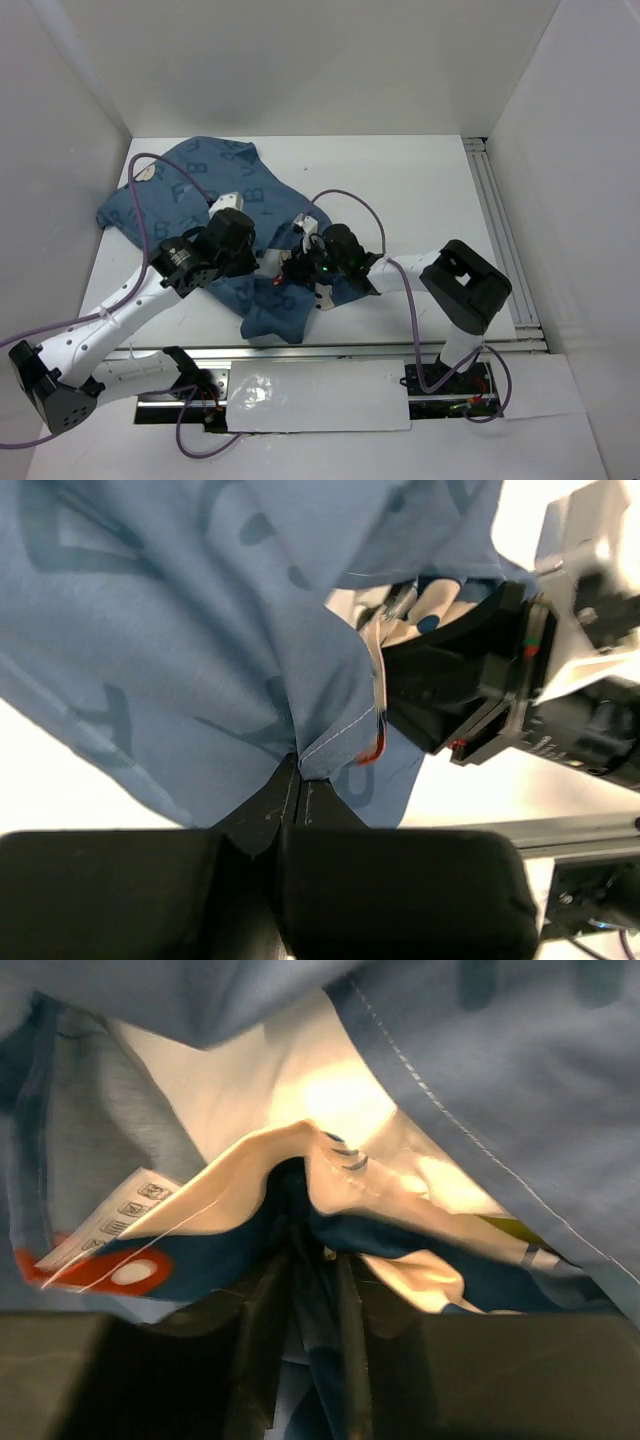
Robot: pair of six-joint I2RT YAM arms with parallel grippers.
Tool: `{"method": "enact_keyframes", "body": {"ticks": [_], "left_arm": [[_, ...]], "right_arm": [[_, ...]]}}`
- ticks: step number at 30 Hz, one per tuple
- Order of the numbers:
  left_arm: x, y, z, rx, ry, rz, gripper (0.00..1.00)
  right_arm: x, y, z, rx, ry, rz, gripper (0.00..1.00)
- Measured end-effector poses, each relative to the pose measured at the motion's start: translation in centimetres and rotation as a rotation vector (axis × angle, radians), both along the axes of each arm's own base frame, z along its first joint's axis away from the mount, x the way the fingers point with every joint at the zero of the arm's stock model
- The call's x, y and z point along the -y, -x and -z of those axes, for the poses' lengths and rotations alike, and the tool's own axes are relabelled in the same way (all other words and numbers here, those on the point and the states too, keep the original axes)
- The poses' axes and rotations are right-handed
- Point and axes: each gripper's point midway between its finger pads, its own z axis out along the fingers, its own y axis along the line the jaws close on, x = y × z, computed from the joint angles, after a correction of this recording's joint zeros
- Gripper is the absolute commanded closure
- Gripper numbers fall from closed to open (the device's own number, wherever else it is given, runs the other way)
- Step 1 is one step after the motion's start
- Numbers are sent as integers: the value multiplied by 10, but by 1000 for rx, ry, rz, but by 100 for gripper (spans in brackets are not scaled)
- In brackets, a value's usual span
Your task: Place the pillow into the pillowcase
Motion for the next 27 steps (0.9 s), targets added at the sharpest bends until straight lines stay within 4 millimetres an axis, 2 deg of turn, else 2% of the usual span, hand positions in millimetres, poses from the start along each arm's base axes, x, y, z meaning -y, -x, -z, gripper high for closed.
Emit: {"method": "enact_keyframes", "body": {"ticks": [3, 5, 8, 10, 12, 15, 18, 22, 23, 25, 27], "left_arm": [[-8, 4, -7, 8, 13, -57, 100], [-14, 7, -13, 19, 25, -85, 100], [-22, 12, -24, 50, 51, -108, 100], [-25, 16, -32, 75, 73, -101, 100], [-24, 19, -40, 104, 96, -70, 100], [-20, 23, -50, 154, 136, -9, 100], [-22, 29, -53, 189, 149, 28, 100], [-27, 34, -55, 214, 158, 39, 100], [-28, 35, -53, 211, 159, 38, 100], [-28, 36, -50, 201, 156, 36, 100], [-27, 39, -38, 170, 147, 41, 100]], "right_arm": [[0, 3, 11, -6, 23, -18, 62], [2, 2, 15, -6, 41, -8, 64], [3, -2, 10, 29, 45, 1, 69], [0, -5, 3, 54, 34, -7, 69], [-13, -11, -9, 74, 21, -36, 70], [-48, -26, -29, 120, -24, -89, 70], [-66, -32, -28, 115, -57, -93, 70], [-62, -48, -22, 46, -100, 65, 70], [-58, -56, -23, 25, -123, 133, 67], [-42, -77, -22, -32, -157, 302, 60], [-15, -100, -20, -89, -186, 479, 51]]}}
